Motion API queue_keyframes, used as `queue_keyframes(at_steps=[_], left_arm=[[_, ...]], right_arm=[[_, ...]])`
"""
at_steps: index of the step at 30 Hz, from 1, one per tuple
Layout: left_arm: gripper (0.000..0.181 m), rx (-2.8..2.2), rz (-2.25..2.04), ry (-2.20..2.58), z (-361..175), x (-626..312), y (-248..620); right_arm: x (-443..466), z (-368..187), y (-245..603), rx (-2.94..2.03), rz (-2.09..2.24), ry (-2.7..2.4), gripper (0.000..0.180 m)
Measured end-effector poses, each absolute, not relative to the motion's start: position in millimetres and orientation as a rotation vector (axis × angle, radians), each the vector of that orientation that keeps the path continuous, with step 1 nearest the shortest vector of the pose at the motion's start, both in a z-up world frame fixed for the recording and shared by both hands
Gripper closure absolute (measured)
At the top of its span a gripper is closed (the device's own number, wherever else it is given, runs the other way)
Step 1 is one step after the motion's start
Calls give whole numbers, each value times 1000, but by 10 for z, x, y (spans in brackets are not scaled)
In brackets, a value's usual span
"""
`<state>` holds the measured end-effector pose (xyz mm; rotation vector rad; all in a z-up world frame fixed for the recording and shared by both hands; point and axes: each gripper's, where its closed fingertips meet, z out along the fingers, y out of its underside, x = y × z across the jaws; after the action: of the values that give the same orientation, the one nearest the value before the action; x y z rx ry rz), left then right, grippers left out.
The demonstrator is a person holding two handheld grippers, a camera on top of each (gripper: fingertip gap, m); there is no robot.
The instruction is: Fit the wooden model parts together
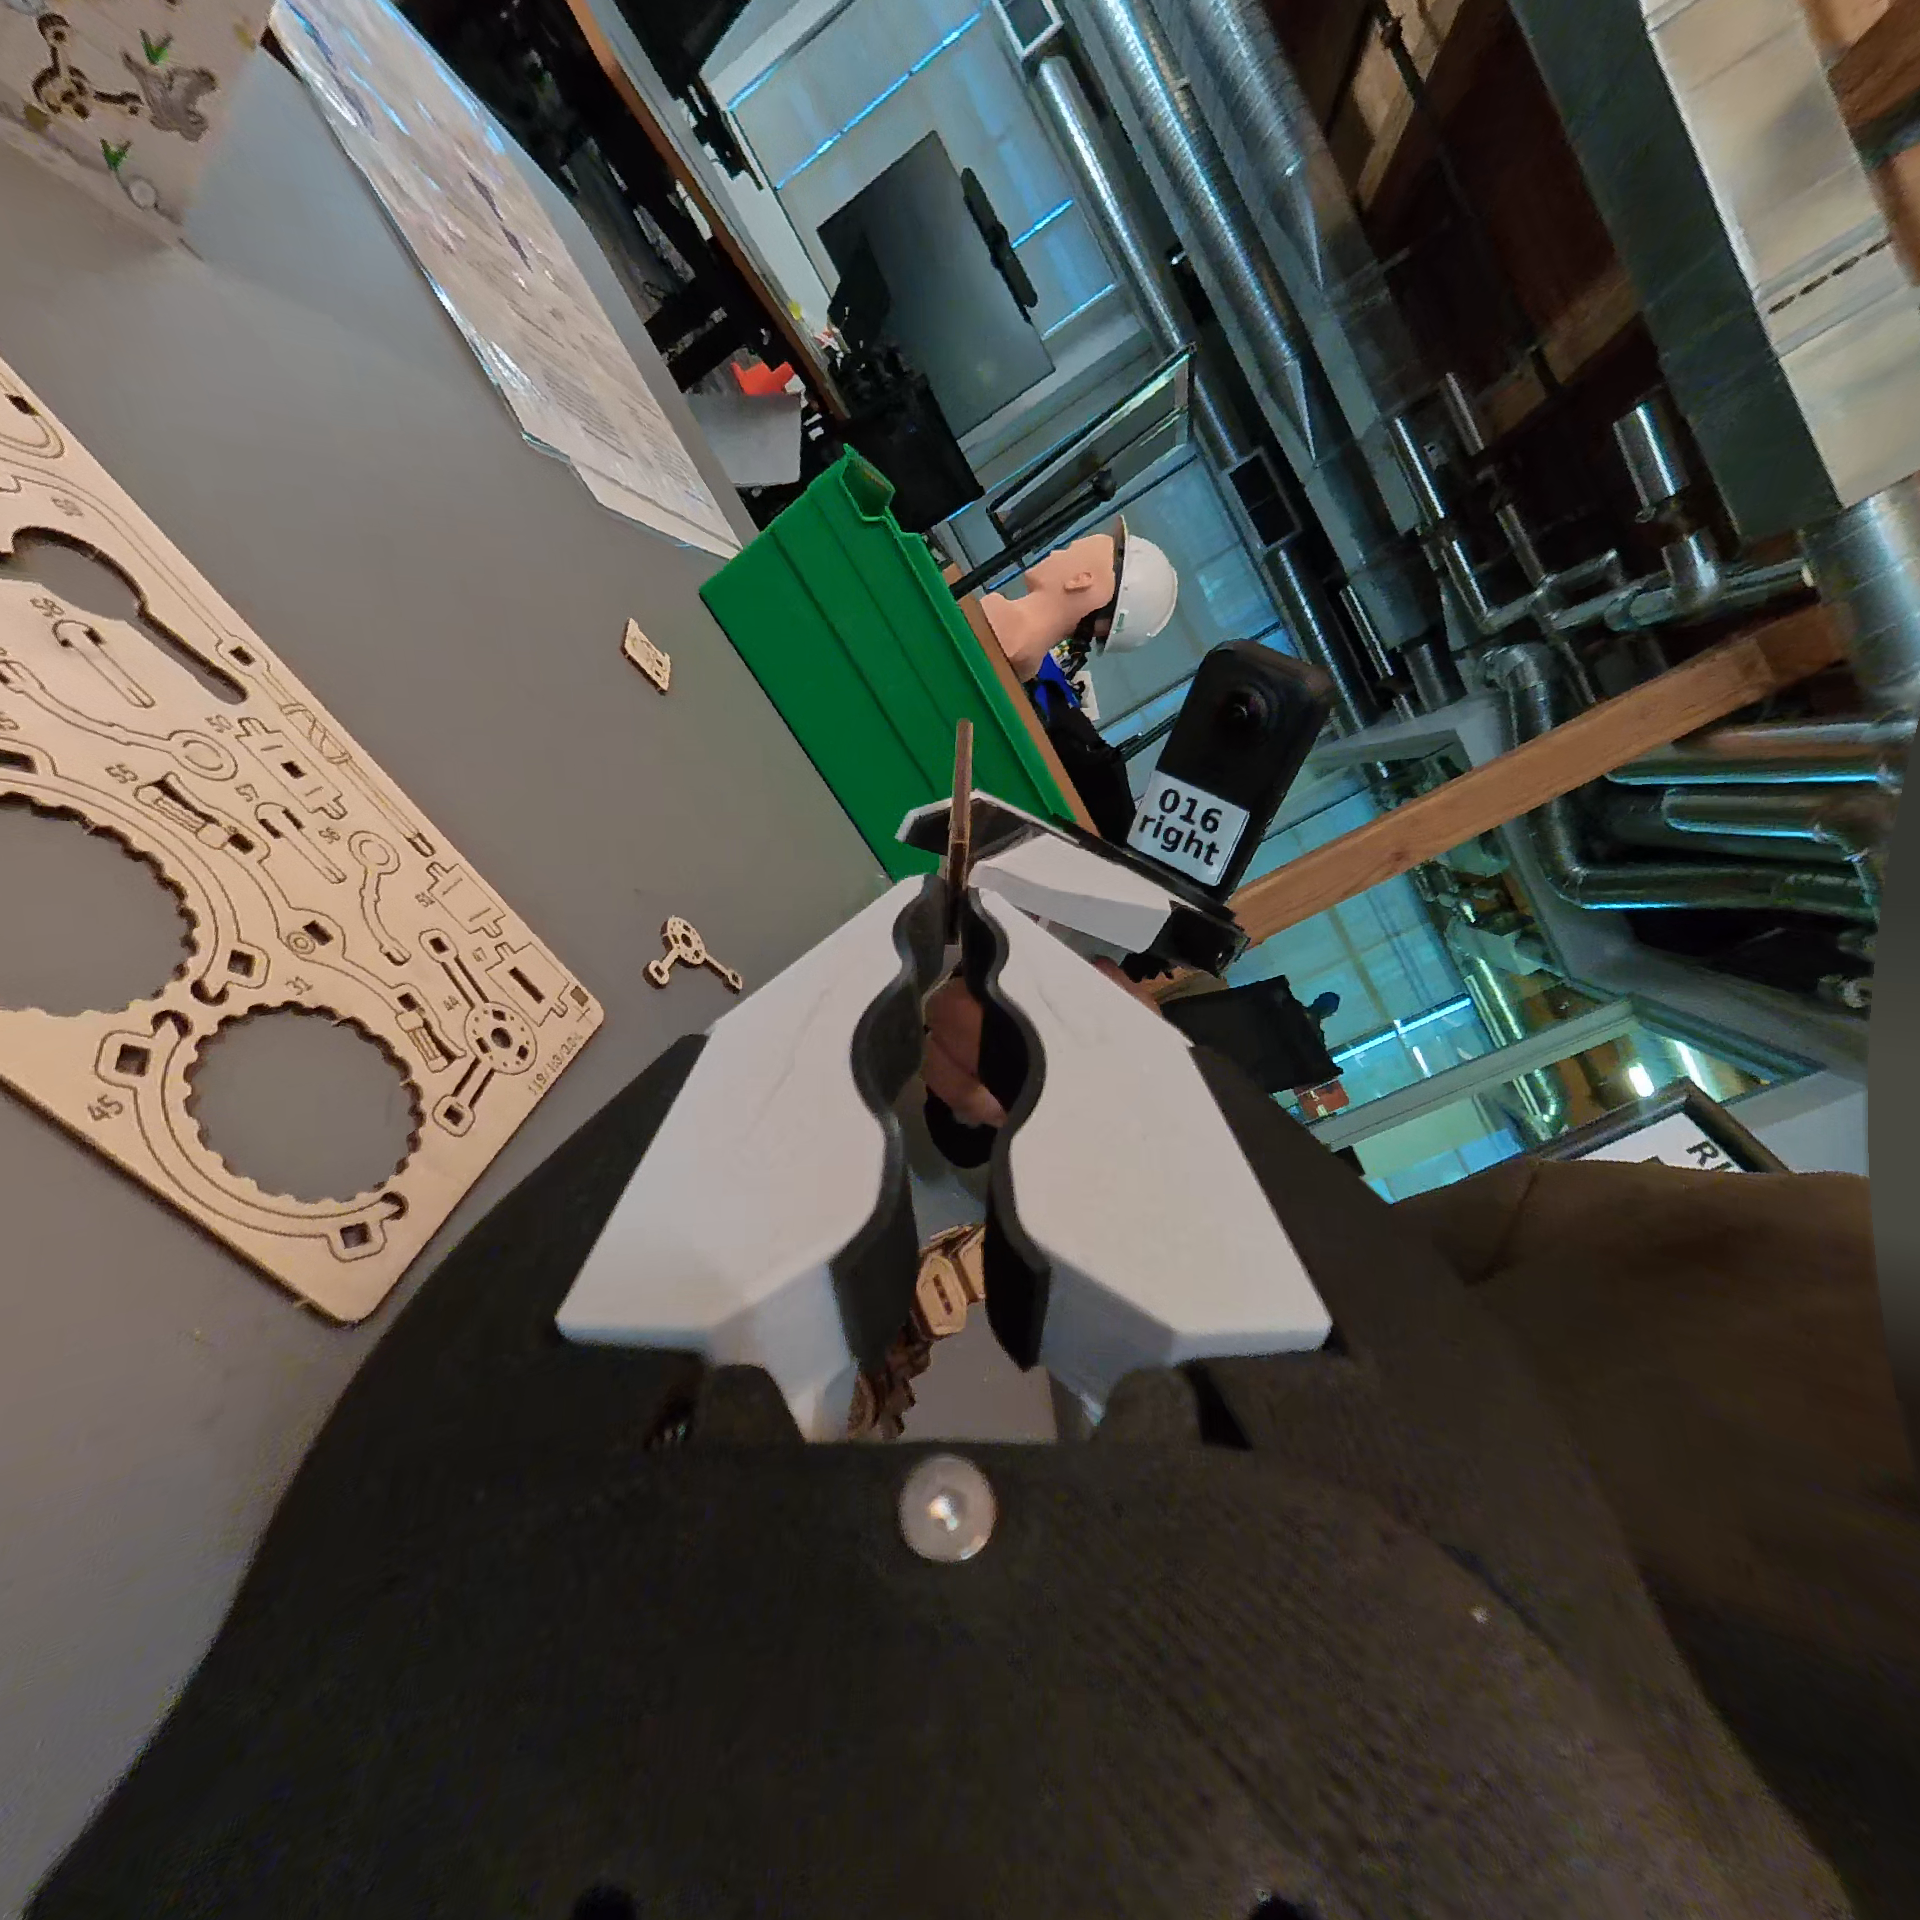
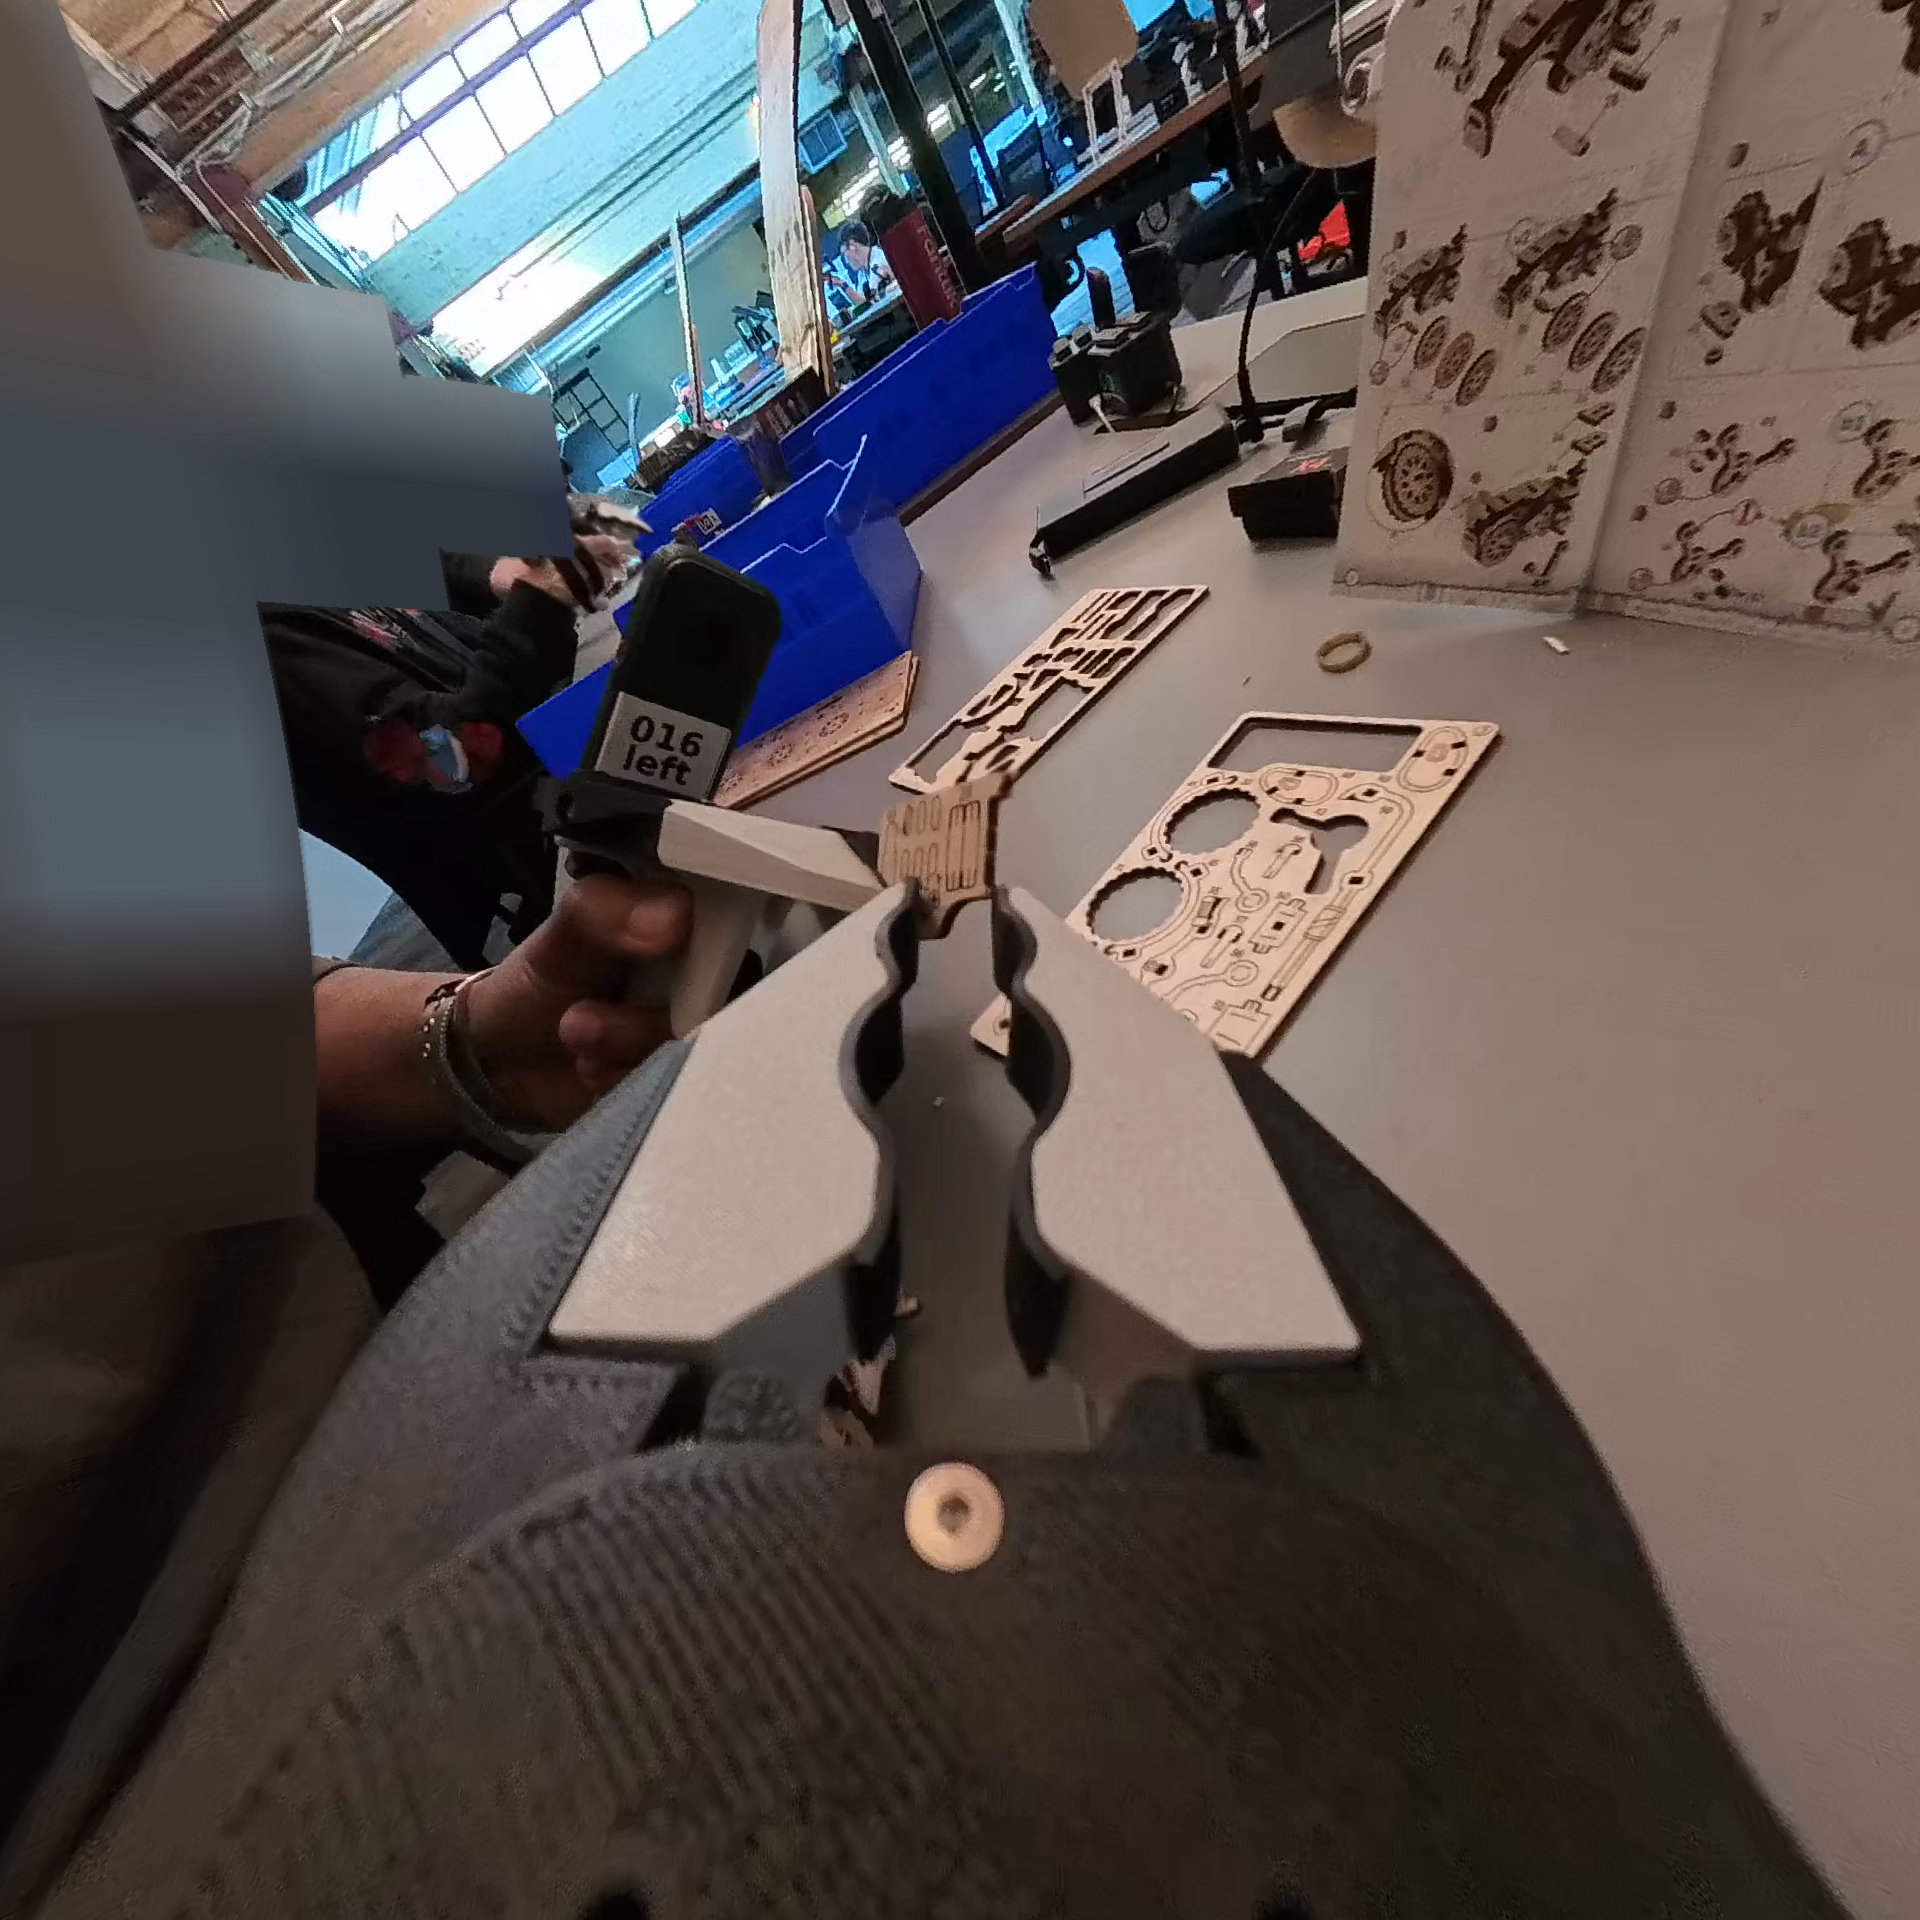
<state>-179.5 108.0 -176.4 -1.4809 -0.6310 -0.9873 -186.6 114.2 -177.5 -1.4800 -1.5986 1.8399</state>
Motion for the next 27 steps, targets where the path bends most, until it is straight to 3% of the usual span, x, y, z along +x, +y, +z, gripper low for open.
queue_keyframes(at_steps=[27], left_arm=[[181,-1489,-962,-633,-1734,-1757,1082]], right_arm=[[-1828,-1760,1131,-1464,1858,-1624,168]])
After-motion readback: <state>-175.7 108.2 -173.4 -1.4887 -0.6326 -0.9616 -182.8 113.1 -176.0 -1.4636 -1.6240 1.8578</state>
